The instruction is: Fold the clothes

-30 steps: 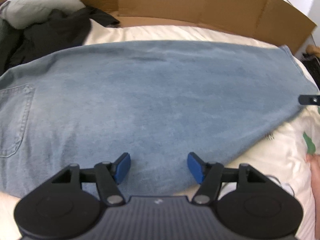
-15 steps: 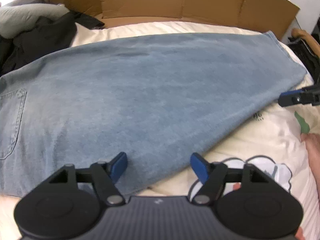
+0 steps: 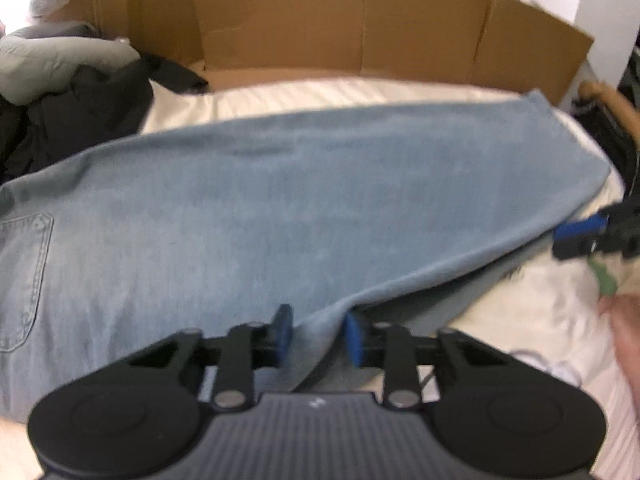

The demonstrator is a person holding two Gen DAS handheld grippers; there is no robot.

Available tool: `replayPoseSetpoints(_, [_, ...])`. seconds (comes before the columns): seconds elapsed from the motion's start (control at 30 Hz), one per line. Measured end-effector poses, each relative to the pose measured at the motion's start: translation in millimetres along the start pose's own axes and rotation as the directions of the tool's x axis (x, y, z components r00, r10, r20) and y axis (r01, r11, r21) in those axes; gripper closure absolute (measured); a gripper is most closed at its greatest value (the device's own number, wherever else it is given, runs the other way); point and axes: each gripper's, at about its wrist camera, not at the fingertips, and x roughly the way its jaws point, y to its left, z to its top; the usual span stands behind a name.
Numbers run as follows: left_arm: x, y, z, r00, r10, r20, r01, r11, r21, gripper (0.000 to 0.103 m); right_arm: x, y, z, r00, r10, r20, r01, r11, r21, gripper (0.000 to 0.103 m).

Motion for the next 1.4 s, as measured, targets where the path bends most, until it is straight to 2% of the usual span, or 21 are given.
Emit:
replayPoseSetpoints(0.07, [0.2, -0.6, 1.6, 1.000, 0.001, 0.002, -0.001, 1.000, 0.004, 0.090, 1.0, 4.4, 2.7, 1.000, 0.011, 0.002, -0.011, 1.000, -0.026, 0.045])
replayPoseSetpoints(0.17, [1.3, -2.1, 3.4, 1.000, 0.005, 0.002, -0.005, 1.000, 0.017, 0.091, 5.3, 11.7, 5.7, 0.999, 0.033, 0.001, -0.033, 0.998, -0.061, 0.045])
replayPoseSetpoints(0.3, [8.8, -6.1, -3.2, 0.999, 0.007, -0.039, -0.006, 0.999, 0.035, 0.089, 16.9, 16.4, 9.2, 0.999, 0.035, -0.006, -0.035, 0.996, -0.086, 0.045])
replayPoseSetpoints(0.4, [13.2, -9.4, -7.6, 0.998, 0.017, -0.053, -0.014, 0.999, 0.050, 0.083, 24.3, 14.2, 10.0, 0.999, 0.035, -0.018, -0.036, 0.997, -0.073, 0.045])
replayPoseSetpoints(0.47, [15.8, -10.6, -10.2, 0.998, 0.018, -0.064, -0.014, 0.998, 0.057, 0.069, 27.5, 13.3, 9.9, 0.999, 0.030, -0.020, -0.031, 0.997, -0.070, 0.045])
replayPoseSetpoints(0.6, [23.4, -14.9, -17.3, 0.995, 0.030, -0.096, -0.022, 0.996, 0.081, 0.060, 32.0, 13.2, 13.7, 1.000, 0.022, -0.011, -0.023, 0.997, -0.079, 0.045])
replayPoseSetpoints(0.67, [26.9, -17.0, -21.8, 0.993, 0.052, -0.109, -0.040, 0.994, 0.102, 0.051, 36.6, 12.5, 15.5, 1.000, 0.016, -0.014, -0.017, 0.997, -0.079, 0.045])
replayPoseSetpoints(0.77, [27.0, -13.4, -25.8, 0.990, 0.068, -0.120, -0.057, 0.994, 0.097, 0.045, 42.4, 12.0, 10.6, 1.000, -0.005, -0.029, 0.002, 0.996, -0.091, 0.045])
replayPoseSetpoints(0.97, [12.0, -3.4, -38.3, 0.981, 0.119, -0.152, -0.106, 0.990, 0.094, 0.042, 39.1, 18.5, -0.7, 0.997, -0.048, -0.060, 0.038, 0.985, -0.166, 0.045])
replayPoseSetpoints(1.07, [-0.6, 7.2, -46.8, 0.973, 0.156, -0.168, -0.148, 0.987, 0.058, 0.042, 34.8, 19.4, -3.7, 0.994, -0.061, -0.089, 0.044, 0.984, -0.175, 0.045])
replayPoseSetpoints(1.23, [-16.9, 26.0, -62.2, 0.962, 0.203, -0.184, -0.213, 0.976, -0.040, 0.042, 23.7, 8.8, -2.4, 0.995, -0.029, -0.093, 0.020, 0.995, -0.094, 0.045])
replayPoseSetpoints(1.4, [-22.0, 37.4, -69.5, 0.957, 0.213, -0.195, -0.239, 0.963, -0.124, 0.042, 13.6, -0.4, -0.7, 0.996, -0.032, -0.079, 0.028, 0.998, -0.050, 0.045])
